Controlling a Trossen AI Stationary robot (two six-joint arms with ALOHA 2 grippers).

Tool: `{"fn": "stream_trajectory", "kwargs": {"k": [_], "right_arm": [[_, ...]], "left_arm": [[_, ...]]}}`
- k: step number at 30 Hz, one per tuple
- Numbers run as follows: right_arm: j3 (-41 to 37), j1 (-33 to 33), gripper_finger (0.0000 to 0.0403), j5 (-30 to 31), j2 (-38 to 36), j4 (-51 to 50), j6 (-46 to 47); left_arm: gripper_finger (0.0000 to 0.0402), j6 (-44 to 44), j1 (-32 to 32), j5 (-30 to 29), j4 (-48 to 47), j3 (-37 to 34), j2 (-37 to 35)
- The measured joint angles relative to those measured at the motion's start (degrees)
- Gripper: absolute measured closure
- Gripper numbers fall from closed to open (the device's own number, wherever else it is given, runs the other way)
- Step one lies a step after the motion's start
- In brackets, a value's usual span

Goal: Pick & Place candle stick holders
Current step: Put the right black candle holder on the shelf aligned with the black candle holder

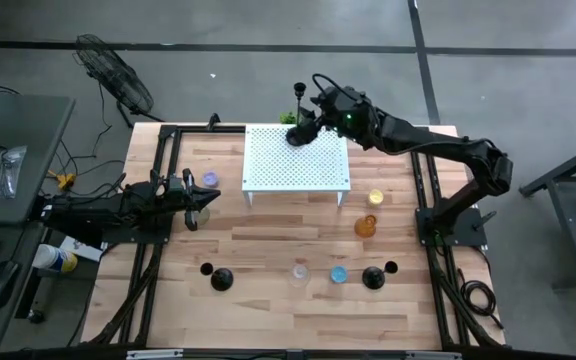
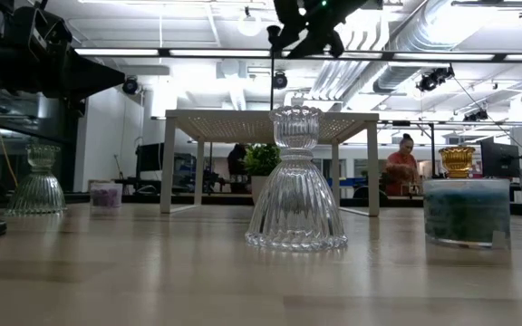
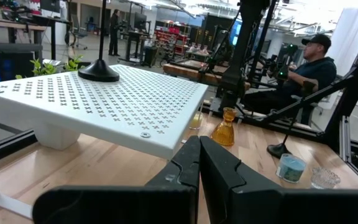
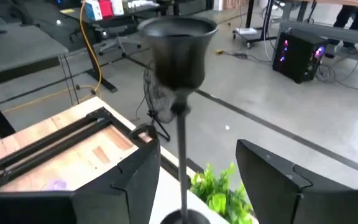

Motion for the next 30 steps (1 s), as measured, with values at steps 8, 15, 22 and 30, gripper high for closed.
{"fn": "stream_trajectory", "kwargs": {"k": [8, 15, 22, 30], "right_arm": [[0.0, 6.1, 0.0198, 7.0, -6.3, -14.4, 4.0], [0.0, 12.0, 0.0198, 5.1, -12.1, -32.8, 13.4], [0.0, 20.8, 0.0198, -3.8, -18.8, -53.5, 24.0], [0.0, 38.3, 0.0198, -5.6, -25.0, -71.5, 38.4]], "left_arm": [[0.0398, 0.0, 0.0, 0.0, 0.0, 0.0, 0.0], [0.0398, 0.0, 0.0, 0.0, 0.0, 0.0, 0.0], [0.0398, 0.0, 0.0, 0.0, 0.0, 0.0, 0.0], [0.0398, 0.0, 0.0, 0.0, 0.0, 0.0, 0.0]]}}
